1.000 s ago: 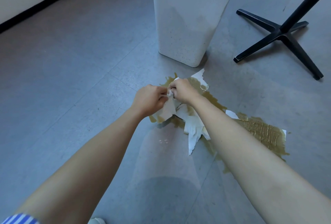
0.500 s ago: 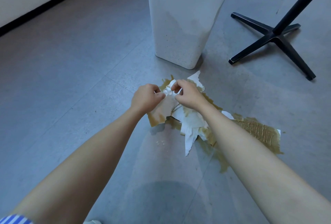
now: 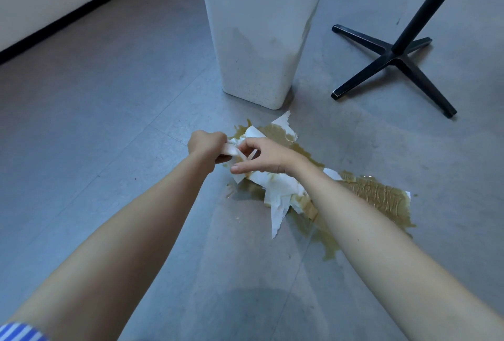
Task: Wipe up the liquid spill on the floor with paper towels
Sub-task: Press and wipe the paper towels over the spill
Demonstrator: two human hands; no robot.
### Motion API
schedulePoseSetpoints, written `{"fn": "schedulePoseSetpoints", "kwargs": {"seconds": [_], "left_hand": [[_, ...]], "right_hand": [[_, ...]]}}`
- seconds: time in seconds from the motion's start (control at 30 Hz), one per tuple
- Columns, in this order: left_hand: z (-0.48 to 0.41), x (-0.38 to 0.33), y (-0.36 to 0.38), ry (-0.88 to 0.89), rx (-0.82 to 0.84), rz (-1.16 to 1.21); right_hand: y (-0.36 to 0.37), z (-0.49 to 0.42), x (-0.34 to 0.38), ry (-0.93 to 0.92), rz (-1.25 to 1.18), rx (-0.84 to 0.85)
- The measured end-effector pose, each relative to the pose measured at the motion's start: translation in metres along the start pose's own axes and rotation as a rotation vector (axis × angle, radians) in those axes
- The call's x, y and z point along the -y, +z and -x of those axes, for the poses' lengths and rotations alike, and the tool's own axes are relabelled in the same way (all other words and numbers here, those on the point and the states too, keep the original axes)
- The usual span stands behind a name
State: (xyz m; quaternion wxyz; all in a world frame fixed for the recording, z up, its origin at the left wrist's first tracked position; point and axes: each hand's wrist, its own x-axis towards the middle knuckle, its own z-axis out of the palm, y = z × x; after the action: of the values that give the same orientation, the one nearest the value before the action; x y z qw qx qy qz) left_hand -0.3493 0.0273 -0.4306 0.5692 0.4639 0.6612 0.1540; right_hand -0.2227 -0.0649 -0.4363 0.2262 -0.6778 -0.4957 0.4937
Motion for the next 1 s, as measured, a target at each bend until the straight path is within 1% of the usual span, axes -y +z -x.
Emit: {"fn": "schedulePoseSetpoints", "kwargs": {"seconds": [0.1,0.17,0.2,0.27,0.3,0.37,0.43,0.47,0.5,0.6,0.67,0.73,0.8,0.87,1.0], "left_hand": [[0.000,-0.003,0.004,0.003,0.066,0.177],[0.001,-0.004,0.008,0.045,0.090,0.180],[0.000,-0.004,0.010,0.077,0.070,0.157],[-0.001,-0.004,0.011,0.176,0.015,0.116],[-0.003,-0.003,0.010,0.239,0.030,0.100],[-0.003,-0.002,0.007,0.368,0.196,-0.006],[-0.003,0.000,0.008,0.432,0.368,-0.166],[-0.006,0.002,0.008,0.447,0.405,-0.252],[-0.008,0.003,0.008,0.451,0.408,-0.342],[-0.013,0.005,0.008,0.488,0.347,-0.622],[-0.011,0.003,0.008,0.538,0.352,-0.787],[-0.013,0.002,0.008,0.575,0.349,-0.892],[-0.018,0.002,0.008,0.611,0.325,-0.906],[-0.025,0.002,0.004,0.645,0.331,-0.899],[-0.027,-0.006,-0.001,0.775,0.288,-0.767]], "right_hand": [[-0.002,0.000,0.000,-0.052,0.083,-0.163],[-0.006,-0.001,-0.003,-0.058,0.109,-0.268],[-0.009,-0.001,-0.005,-0.047,0.114,-0.304],[-0.013,0.000,-0.008,-0.024,0.118,-0.345],[-0.015,0.001,-0.009,-0.017,0.120,-0.357],[-0.018,0.004,-0.009,-0.028,0.124,-0.359],[-0.019,0.006,-0.011,-0.043,0.096,-0.350],[-0.020,0.006,-0.012,-0.050,0.073,-0.346],[-0.020,0.005,-0.014,-0.052,0.047,-0.347],[-0.023,0.005,-0.021,-0.047,-0.031,-0.366],[-0.027,0.007,-0.026,-0.035,-0.072,-0.381],[-0.030,0.010,-0.028,-0.025,-0.132,-0.404],[-0.033,0.013,-0.028,-0.017,-0.186,-0.429],[-0.036,0.015,-0.028,-0.024,-0.183,-0.450],[-0.048,0.011,-0.019,-0.063,-0.154,-0.511]]}}
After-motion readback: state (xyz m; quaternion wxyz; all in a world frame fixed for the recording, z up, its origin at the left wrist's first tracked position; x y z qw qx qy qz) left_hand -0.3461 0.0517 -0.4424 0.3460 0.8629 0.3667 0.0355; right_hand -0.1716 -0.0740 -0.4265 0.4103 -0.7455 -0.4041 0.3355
